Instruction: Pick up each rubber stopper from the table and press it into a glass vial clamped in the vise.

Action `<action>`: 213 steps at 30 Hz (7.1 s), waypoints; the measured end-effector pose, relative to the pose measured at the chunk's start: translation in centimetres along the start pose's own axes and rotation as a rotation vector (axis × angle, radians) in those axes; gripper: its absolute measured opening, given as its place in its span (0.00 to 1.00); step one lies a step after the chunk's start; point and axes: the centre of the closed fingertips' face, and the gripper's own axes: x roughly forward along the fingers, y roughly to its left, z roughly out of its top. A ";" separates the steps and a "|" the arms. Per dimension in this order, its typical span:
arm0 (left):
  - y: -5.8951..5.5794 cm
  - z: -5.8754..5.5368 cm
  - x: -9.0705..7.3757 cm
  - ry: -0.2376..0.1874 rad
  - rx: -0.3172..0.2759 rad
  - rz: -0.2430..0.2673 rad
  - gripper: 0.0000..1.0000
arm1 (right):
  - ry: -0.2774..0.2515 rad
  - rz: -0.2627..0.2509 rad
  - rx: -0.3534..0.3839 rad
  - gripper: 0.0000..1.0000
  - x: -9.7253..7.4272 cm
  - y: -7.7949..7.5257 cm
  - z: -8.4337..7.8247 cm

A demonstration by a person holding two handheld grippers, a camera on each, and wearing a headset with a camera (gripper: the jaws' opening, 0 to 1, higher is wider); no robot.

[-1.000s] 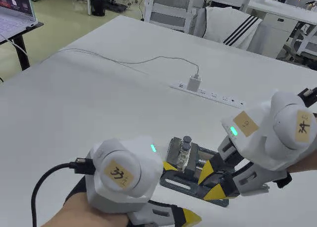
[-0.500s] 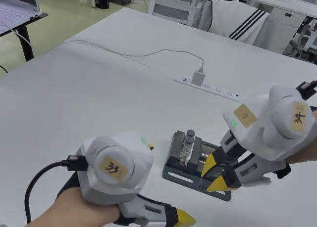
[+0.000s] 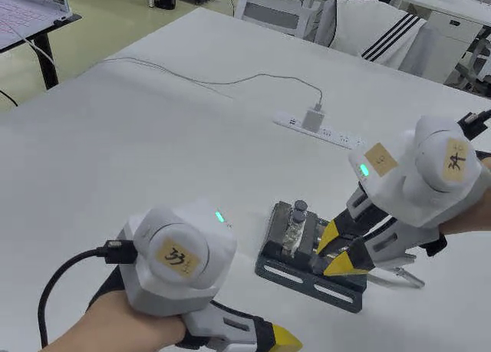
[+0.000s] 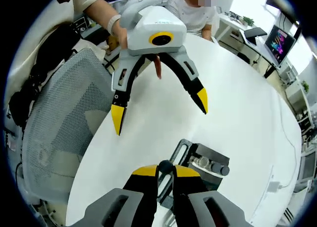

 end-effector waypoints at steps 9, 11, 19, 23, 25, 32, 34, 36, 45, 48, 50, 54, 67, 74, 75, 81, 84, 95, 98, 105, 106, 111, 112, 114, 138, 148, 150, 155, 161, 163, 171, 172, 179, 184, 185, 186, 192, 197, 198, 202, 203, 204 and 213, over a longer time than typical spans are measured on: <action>0.1 -0.3 -0.3 0.000 -0.012 0.009 0.99 | 0.044 0.001 -0.028 0.06 0.1 -2.0 -0.2; 0.2 -0.4 -0.4 -0.001 -0.018 0.011 0.99 | 0.051 0.000 -0.031 0.06 0.3 -2.5 -0.3; 0.3 -0.9 -0.4 0.003 -0.031 0.012 0.99 | 0.090 0.008 -0.058 0.06 0.6 -4.0 -0.6; 0.3 -1.0 -0.3 0.002 -0.036 0.013 0.99 | 0.115 0.011 -0.074 0.06 0.9 -4.8 -0.8; 0.3 -1.0 -0.3 0.002 -0.035 0.013 0.99 | 0.122 0.014 -0.079 0.06 1.0 -5.0 -0.9; 0.6 -1.2 -0.3 0.012 -0.035 0.012 0.99 | 0.145 0.025 -0.095 0.06 1.5 -5.7 -0.9; 0.7 -1.3 -0.4 0.016 -0.034 0.011 0.98 | 0.149 0.028 -0.095 0.06 1.7 -5.8 -0.9; 0.7 -1.4 -0.4 0.017 -0.037 0.010 0.97 | 0.158 0.030 -0.099 0.06 2.0 -6.0 -1.0; 0.7 -1.6 -0.3 0.015 -0.048 0.009 0.97 | 0.174 0.034 -0.097 0.06 2.4 -6.2 -1.1; 0.7 -1.7 -0.4 0.016 -0.051 0.009 0.97 | 0.176 0.036 -0.091 0.06 2.7 -6.2 -1.2; 0.7 -1.8 -0.5 0.015 -0.055 0.009 0.97 | 0.167 0.036 -0.079 0.06 2.7 -6.3 -1.1; 0.8 -2.2 -0.7 0.021 -0.060 0.010 0.96 | 0.182 0.035 -0.078 0.06 2.8 -6.4 -1.2; 0.5 -2.5 -0.5 0.023 -0.071 0.001 0.95 | 0.243 0.025 0.001 0.05 3.0 -6.3 -1.1; 0.2 -2.3 -0.2 0.018 -0.069 -0.006 0.95 | 0.220 0.002 0.114 0.04 3.1 -6.4 -1.2; 0.2 -2.3 -0.1 0.017 -0.070 -0.007 0.95 | 0.216 -0.002 0.152 0.04 3.1 -6.4 -1.2; 0.1 -2.4 -0.1 0.021 -0.068 -0.013 0.95 | 0.205 0.003 0.229 0.04 3.1 -6.6 -1.2; 0.0 -2.5 -0.1 0.022 -0.069 -0.014 0.95 | 0.221 0.015 0.230 0.04 3.2 -6.7 -1.1; -0.2 -2.5 -0.1 0.027 -0.067 -0.021 0.95 | 0.223 0.029 0.142 0.06 3.0 -6.5 -1.4; -0.1 -2.4 -0.2 0.026 -0.067 -0.018 0.95 | 0.224 0.031 0.121 0.07 3.0 -6.5 -1.3; 0.0 -2.4 -0.3 0.024 -0.068 -0.013 0.94 | 0.227 0.026 0.078 0.10 2.9 -6.7 -1.4; 0.0 -2.4 -0.3 0.023 -0.069 -0.012 0.94 | 0.225 0.026 0.076 0.10 2.9 -6.7 -1.4; -0.1 -2.6 -0.4 0.026 -0.070 -0.012 0.94 | 0.217 0.021 0.075 0.11 2.2 -6.6 -1.3; 0.0 -2.5 -0.4 0.026 -0.070 -0.011 0.94 | 0.213 0.021 0.077 0.10 2.1 -6.6 -1.4; 0.0 -2.5 -0.4 0.025 -0.071 -0.011 0.94 | 0.212 0.023 0.076 0.08 1.9 -6.5 -1.5; 0.1 -2.8 -0.2 0.030 -0.079 -0.016 0.94 | 0.172 0.024 0.097 0.01 2.7 -6.5 -1.1; -0.1 -3.0 0.0 0.034 -0.082 -0.023 0.94 | 0.167 0.020 0.099 0.00 2.6 -6.3 -1.0; -0.1 -3.0 -0.1 0.034 -0.083 -0.023 0.94 | 0.168 0.021 0.099 0.00 2.6 -6.3 -1.0; -0.1 -3.0 -0.1 0.034 -0.084 -0.021 0.94 | 0.181 0.019 0.093 0.00 2.7 -6.4 -1.0; -0.2 -2.9 0.1 0.027 -0.088 -0.023 0.94 | 0.190 0.006 0.117 0.00 2.7 -6.0 -0.7; -0.2 -2.9 0.1 0.026 -0.091 -0.024 0.94 | 0.191 0.007 0.119 0.00 2.7 -6.0 -0.7; -0.1 -2.8 0.4 0.020 -0.097 -0.025 0.94 | 0.186 0.024 0.165 0.00 2.7 -6.0 -0.7; -0.1 -2.9 0.4 0.021 -0.096 -0.026 0.94 | 0.187 0.022 0.158 0.00 2.8 -6.0 -0.7; -0.1 -3.0 0.8 0.025 -0.101 -0.031 0.94 | 0.196 0.021 0.186 0.00 2.9 -6.0 -0.7; 0.1 -2.9 1.0 0.021 -0.107 -0.032 0.93 | 0.222 0.025 0.180 0.00 3.0 -6.0 -0.7; 0.1 -2.9 1.0 0.021 -0.108 -0.032 0.93 | 0.225 0.025 0.181 0.00 3.0 -6.1 -0.7; 0.2 -2.9 1.0 0.021 -0.107 -0.032 0.93 | 0.232 0.028 0.191 0.00 3.0 -6.1 -0.7; 0.6 -2.7 1.1 0.014 -0.114 -0.031 0.93 | 0.207 0.040 0.220 0.00 3.0 -6.2 -0.9; 1.0 -2.9 1.3 0.017 -0.115 -0.029 0.93 | 0.217 0.046 0.234 0.00 3.1 -6.2 -1.0; 1.0 -2.9 1.2 0.018 -0.119 -0.028 0.93 | 0.225 0.044 0.193 0.00 3.1 -6.2 -1.0; 1.2 -3.0 1.1 0.022 -0.119 -0.024 0.93 | 0.242 0.061 0.277 0.00 3.4 -6.4 -1.3; 1.3 -2.9 1.0 0.018 -0.118 -0.019 0.93 | 0.254 0.053 0.189 0.00 3.4 -6.6 -1.3; 1.3 -2.8 1.0 0.014 -0.122 -0.021 0.93 | 0.255 0.046 0.202 0.00 3.4 -6.4 -1.3; 1.6 -1.0 0.8 -0.011 -0.099 -0.012 0.93 | 0.311 0.017 0.205 0.00 3.4 -6.6 -1.4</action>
